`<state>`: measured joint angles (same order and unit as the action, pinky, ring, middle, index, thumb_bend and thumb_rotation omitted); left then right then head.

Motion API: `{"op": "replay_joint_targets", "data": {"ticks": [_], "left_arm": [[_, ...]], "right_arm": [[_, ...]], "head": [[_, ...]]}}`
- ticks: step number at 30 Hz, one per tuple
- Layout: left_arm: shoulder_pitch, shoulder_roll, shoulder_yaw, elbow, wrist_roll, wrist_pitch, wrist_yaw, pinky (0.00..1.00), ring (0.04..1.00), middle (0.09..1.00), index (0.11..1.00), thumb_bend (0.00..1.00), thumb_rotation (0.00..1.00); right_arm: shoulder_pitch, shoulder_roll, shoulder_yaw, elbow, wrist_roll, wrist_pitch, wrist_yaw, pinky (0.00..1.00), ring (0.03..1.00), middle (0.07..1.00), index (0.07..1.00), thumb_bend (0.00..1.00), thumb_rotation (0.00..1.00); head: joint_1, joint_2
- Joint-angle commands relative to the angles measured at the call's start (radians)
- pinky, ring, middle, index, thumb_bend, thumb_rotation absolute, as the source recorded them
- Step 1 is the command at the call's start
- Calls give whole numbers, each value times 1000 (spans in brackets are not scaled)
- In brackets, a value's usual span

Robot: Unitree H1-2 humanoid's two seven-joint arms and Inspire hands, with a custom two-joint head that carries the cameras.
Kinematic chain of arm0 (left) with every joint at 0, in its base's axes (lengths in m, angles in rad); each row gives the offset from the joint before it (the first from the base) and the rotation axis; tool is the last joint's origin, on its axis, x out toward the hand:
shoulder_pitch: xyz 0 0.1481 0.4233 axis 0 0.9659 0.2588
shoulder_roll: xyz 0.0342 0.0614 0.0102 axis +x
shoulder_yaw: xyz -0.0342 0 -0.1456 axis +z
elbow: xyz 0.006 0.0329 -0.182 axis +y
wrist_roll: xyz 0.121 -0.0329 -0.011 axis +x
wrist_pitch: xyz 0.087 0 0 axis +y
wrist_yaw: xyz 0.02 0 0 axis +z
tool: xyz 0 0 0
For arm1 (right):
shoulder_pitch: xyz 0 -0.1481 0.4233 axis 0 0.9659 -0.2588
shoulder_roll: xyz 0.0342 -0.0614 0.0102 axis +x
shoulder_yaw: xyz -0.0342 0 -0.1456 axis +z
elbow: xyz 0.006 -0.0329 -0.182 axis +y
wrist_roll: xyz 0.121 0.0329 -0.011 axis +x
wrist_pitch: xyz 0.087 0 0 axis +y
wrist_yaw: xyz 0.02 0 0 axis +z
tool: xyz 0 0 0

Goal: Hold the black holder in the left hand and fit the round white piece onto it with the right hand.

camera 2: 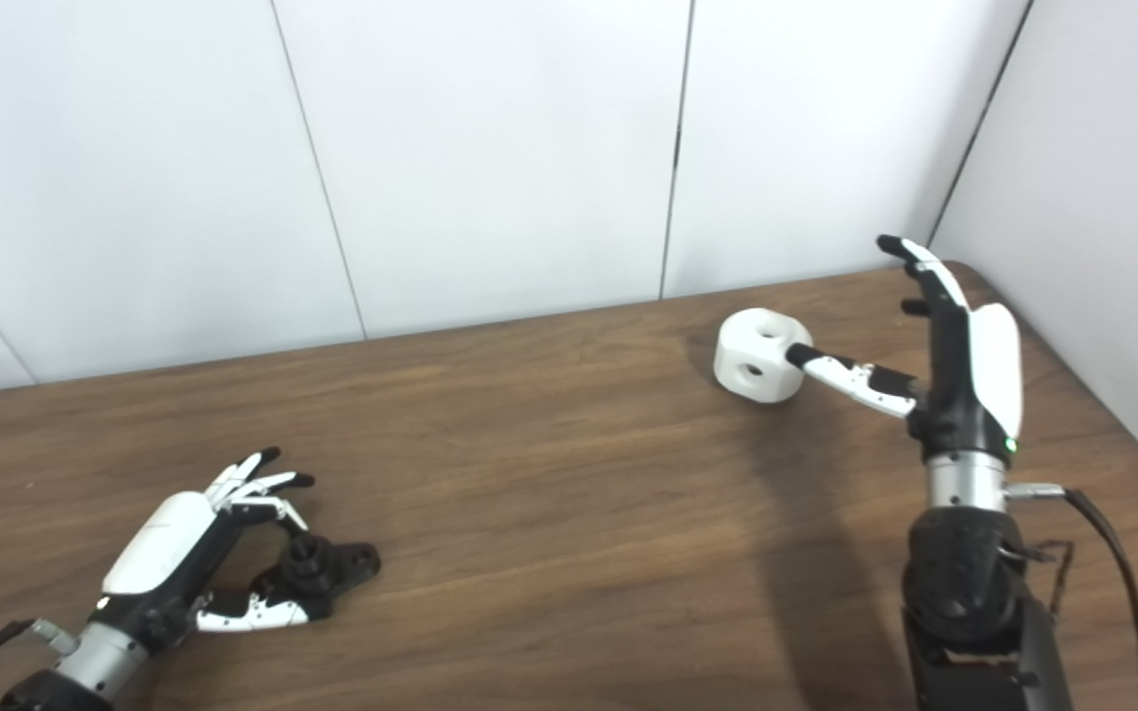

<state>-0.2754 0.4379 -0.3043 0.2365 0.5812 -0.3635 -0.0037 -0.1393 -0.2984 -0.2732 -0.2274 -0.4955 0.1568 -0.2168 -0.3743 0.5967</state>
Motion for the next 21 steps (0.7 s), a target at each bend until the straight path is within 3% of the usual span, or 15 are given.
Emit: {"op": "replay_joint_targets", "data": {"ticks": [1, 6, 9, 18, 21], "left_arm": [[1, 12, -8, 11, 10, -12, -25, 1000, 1000, 850, 483, 522, 45], [-2, 14, -5, 26, 11, -26, -15, 1000, 1000, 846, 483, 522, 45], [0, 17, 0, 17, 3, -19, -27, 1000, 1000, 848, 483, 522, 44], [2, 22, 8, 12, -13, -24, -36, 1000, 1000, 842, 483, 521, 43], [1, 23, 8, 15, -14, -32, -30, 1000, 1000, 835, 483, 521, 43]], "right_arm": [[-47, -42, 12, -8, -33, 13, 6, 895, 933, 899, 822, 728, 377], [-85, -66, 45, 23, -47, 84, 53, 919, 980, 935, 837, 766, 422], [-114, -76, 67, 67, -58, 93, 55, 913, 997, 940, 828, 795, 395], [-164, -127, 123, 164, -92, 118, 69, 885, 1000, 962, 835, 894, 498], [-174, -142, 134, 197, -92, 125, 77, 985, 1000, 972, 829, 913, 526]], "head": [[-4, -1], [-25, -4], [-36, -4], [-66, -9], [-74, -10]]}}
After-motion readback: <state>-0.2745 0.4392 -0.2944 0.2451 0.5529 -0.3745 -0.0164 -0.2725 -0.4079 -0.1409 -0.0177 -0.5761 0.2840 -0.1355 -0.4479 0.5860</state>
